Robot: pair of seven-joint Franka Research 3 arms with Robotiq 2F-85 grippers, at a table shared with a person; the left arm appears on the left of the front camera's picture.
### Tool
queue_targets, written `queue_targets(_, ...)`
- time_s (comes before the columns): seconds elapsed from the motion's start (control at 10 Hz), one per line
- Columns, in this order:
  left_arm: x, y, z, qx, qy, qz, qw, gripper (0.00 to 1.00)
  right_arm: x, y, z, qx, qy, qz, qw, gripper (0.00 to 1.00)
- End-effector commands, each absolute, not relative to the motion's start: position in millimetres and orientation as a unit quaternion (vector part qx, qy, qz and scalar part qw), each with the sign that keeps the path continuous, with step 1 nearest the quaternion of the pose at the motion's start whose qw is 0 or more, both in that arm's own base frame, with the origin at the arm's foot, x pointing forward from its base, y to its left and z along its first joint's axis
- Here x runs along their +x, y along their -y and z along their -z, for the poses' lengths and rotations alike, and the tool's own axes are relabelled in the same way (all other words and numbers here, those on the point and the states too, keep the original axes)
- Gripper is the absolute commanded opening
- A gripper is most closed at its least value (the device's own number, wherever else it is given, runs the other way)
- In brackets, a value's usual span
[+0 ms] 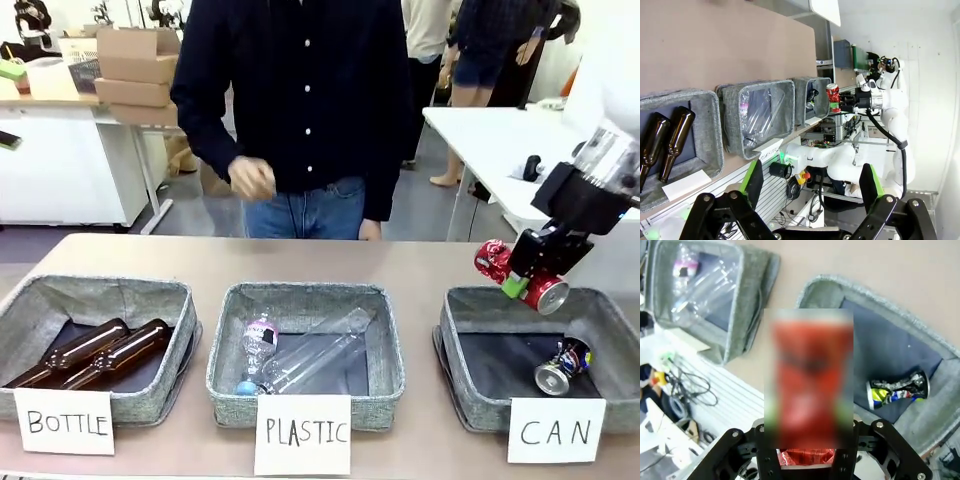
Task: Sort the can waste into the basket.
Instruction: Pick up the can waste from the table and place it in the right Fabric basket.
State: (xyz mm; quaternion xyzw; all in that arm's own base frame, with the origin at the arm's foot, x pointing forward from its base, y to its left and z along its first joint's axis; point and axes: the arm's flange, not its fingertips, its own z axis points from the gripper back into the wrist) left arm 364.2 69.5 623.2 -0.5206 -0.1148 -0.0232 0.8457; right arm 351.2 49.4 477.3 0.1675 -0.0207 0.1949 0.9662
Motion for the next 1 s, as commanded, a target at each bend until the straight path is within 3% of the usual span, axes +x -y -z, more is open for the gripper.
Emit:
queue_targets(0.0,361.6,-69.4,-625.0,-0.519,0.11,0.022,0.847,1.0,355.5,-49.0,-474.7,0.167,0.024,-0.179,0.969,0.0)
queue_targets(0.2,361.6,-69.4,-625.0,-0.519,0.11,0.022,0.847,1.0,356.0,-48.1,-475.2,0.165,0.021,-0.179,0.97,0.0)
queue_targets(0.3,361.6,-69.4,-625.0,-0.519,0.11,0.022,0.847,1.0,354.7,-46.6,-475.4,0.165,0.021,-0.182,0.969,0.64)
queue_targets(0.4,361.6,-69.4,-625.0,-0.519,0.11,0.022,0.847,1.0,355.5,-45.9,-475.7,0.161,0.018,-0.173,0.972,0.97)
queue_targets(0.9,361.6,-69.4,-625.0,-0.519,0.11,0.022,0.847,1.0,355.1,-44.2,-474.0,0.156,0.017,-0.176,0.972,1.0)
